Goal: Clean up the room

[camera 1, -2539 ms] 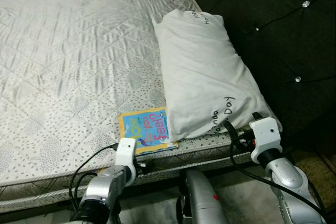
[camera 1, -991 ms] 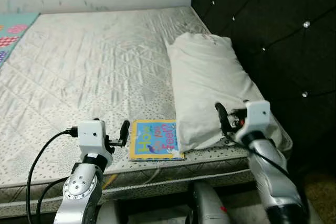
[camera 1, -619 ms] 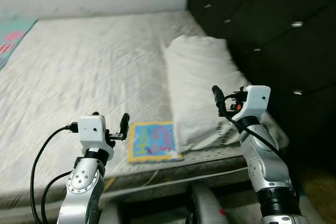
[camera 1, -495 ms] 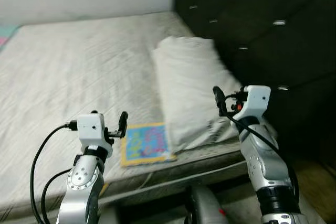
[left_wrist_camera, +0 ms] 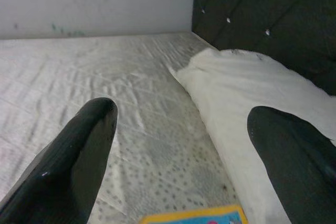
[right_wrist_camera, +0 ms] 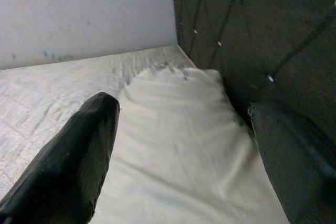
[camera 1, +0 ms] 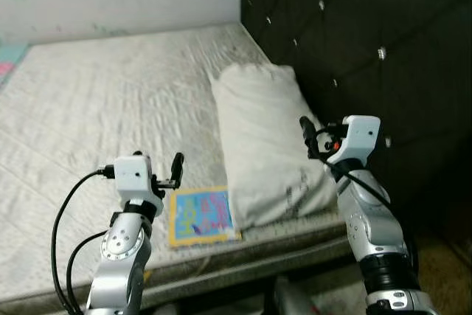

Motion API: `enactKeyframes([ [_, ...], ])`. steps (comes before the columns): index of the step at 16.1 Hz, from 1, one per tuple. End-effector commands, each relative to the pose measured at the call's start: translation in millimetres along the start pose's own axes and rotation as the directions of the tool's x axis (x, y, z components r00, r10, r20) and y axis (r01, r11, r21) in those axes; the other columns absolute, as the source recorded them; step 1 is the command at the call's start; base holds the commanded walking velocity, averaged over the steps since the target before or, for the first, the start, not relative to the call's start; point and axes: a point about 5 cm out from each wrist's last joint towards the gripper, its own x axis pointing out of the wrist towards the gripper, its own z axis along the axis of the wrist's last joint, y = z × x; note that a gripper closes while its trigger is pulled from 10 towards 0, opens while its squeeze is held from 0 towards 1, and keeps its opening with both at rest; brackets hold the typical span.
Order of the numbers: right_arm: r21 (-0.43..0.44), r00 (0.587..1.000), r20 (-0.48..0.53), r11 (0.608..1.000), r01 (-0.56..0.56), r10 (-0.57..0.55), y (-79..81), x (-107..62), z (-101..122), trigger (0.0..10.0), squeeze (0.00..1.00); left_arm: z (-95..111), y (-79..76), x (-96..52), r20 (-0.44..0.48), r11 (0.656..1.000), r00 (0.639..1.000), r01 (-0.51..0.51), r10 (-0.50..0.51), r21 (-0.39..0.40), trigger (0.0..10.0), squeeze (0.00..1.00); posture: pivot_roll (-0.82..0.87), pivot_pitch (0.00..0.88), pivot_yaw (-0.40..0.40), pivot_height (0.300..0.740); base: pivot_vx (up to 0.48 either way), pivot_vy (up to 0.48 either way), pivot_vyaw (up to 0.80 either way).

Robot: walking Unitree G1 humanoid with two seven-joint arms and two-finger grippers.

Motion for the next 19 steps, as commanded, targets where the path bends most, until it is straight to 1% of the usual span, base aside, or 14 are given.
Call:
enactKeyframes([
  [1,-0.046,1.0,0.009,0.999,-0.022,0.022,4.8,1.3,2.1,10.0,0.0,2.1,1.2,3.3,0.01,1.0,1.0,-0.007,0.007,0.006,10.0,0.0,-0.12,0.0,0.022,0.715,0.0,0.0,0.0],
  [2,-0.039,0.999,0.011,0.999,-0.036,0.036,8.7,-3.4,-0.3,10.0,0.0,1.8,1.1,4.1,0.01,1.0,1.0,-0.006,0.006,0.004,10.0,0.0,-0.12,0.0,0.024,0.715,0.0,0.0,0.0],
  [3,-0.034,0.999,0.01,0.999,-0.039,0.039,9.4,-6.1,-2.2,10.0,0.0,1.2,0.2,4.4,0.01,1.0,1.0,-0.003,0.003,0.002,10.0,0.0,-0.12,0.0,0.024,0.715,0.0,0.0,0.0],
  [5,-0.032,0.999,0.012,0.999,-0.038,0.038,10.0,-9.0,-3.2,10.0,0.0,1.0,-0.7,4.5,0.01,1.0,1.0,-0.001,0.001,0.001,10.0,0.0,-0.12,0.0,0.026,0.715,0.0,0.0,0.0],
  [6,-0.035,0.998,0.015,0.998,-0.056,0.057,11.3,-10.2,-3.9,10.0,0.0,0.4,-0.8,4.7,0.008,1.0,1.0,0.0,0.0,0.0,10.0,0.0,-0.13,0.0,0.026,0.715,0.0,0.0,0.0],
  [9,-0.025,0.999,0.022,0.999,-0.046,0.047,10.1,-6.1,-0.3,10.0,0.0,-0.6,-1.3,5.9,0.003,1.0,1.0,0.001,-0.001,0.0,10.0,0.0,-0.13,0.0,0.026,0.74,0.0,0.0,-0.43],
  [14,-0.008,0.999,0.013,0.999,-0.036,0.036,9.3,-5.4,-3.3,10.0,0.0,-4.5,-0.1,6.4,-0.008,1.0,1.0,-0.006,0.006,-0.01,10.0,0.0,-0.13,0.0,0.033,0.74,0.0,0.0,-0.41],
  [17,0.003,0.999,0.0,0.999,-0.037,0.037,12.2,-7.0,-9.0,10.0,0.0,-11.6,3.4,9.1,-0.053,0.999,0.998,-0.041,0.041,-0.013,10.0,0.0,-0.12,0.0,0.033,0.74,0.0,0.0,-0.42],
  [19,0.01,0.998,-0.008,0.998,-0.054,0.054,19.0,-7.3,-14.0,10.0,0.0,-19.7,7.0,10.7,-0.092,0.998,0.994,-0.059,0.056,-0.032,10.0,0.0,-0.12,0.0,0.038,0.74,0.0,0.0,-0.2],
])
